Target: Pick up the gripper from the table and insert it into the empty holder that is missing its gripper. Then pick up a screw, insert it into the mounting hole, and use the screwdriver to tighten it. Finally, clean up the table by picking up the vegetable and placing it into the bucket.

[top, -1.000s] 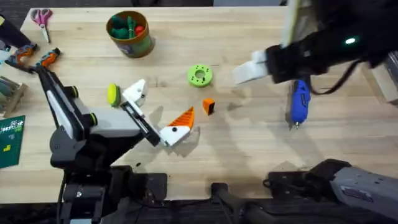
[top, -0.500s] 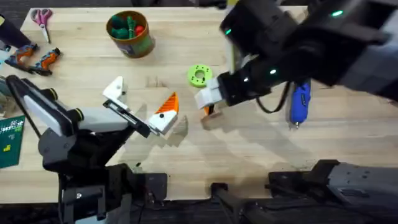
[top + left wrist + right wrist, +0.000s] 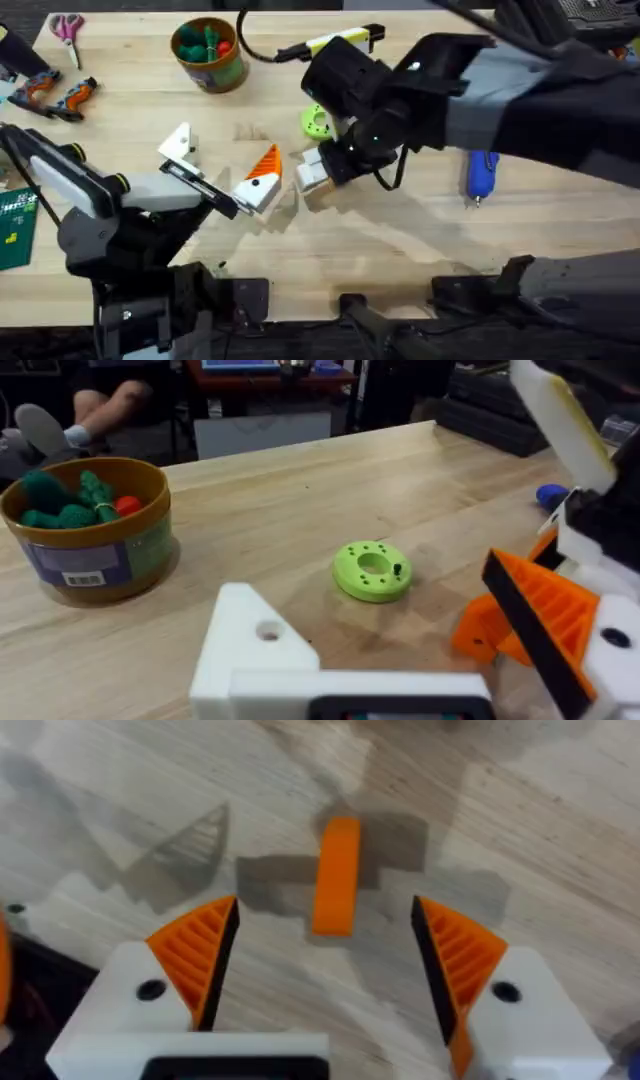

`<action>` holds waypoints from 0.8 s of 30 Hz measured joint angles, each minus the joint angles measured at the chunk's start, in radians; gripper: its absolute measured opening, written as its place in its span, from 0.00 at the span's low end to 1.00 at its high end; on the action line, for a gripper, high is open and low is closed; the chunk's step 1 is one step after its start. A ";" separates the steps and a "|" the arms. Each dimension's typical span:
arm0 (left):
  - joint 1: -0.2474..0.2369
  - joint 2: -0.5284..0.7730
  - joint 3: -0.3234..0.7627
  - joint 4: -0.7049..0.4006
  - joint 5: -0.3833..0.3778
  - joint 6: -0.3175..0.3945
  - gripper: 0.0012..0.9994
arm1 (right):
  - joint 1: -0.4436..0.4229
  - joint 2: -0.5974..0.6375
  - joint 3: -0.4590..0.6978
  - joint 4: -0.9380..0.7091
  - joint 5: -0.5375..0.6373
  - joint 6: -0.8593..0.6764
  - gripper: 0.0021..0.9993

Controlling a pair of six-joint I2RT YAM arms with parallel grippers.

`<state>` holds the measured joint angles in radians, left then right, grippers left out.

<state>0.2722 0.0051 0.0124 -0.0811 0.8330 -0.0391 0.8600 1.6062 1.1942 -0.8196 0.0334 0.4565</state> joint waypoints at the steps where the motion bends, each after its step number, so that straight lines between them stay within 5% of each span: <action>1: 0.000 0.000 0.000 0.000 0.000 0.000 0.99 | 0.000 0.007 0.000 0.001 0.006 -0.005 0.99; 17: 0.000 0.000 0.000 0.000 0.000 0.000 0.99 | 0.000 0.018 0.000 0.000 0.030 -0.096 0.99; 24: 0.000 0.000 0.000 0.000 0.000 0.000 0.99 | 0.000 0.018 0.000 0.004 0.030 -0.117 0.66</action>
<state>0.2722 0.0051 0.0124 -0.0811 0.8332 -0.0391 0.8600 1.6245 1.1942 -0.8158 0.0634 0.3396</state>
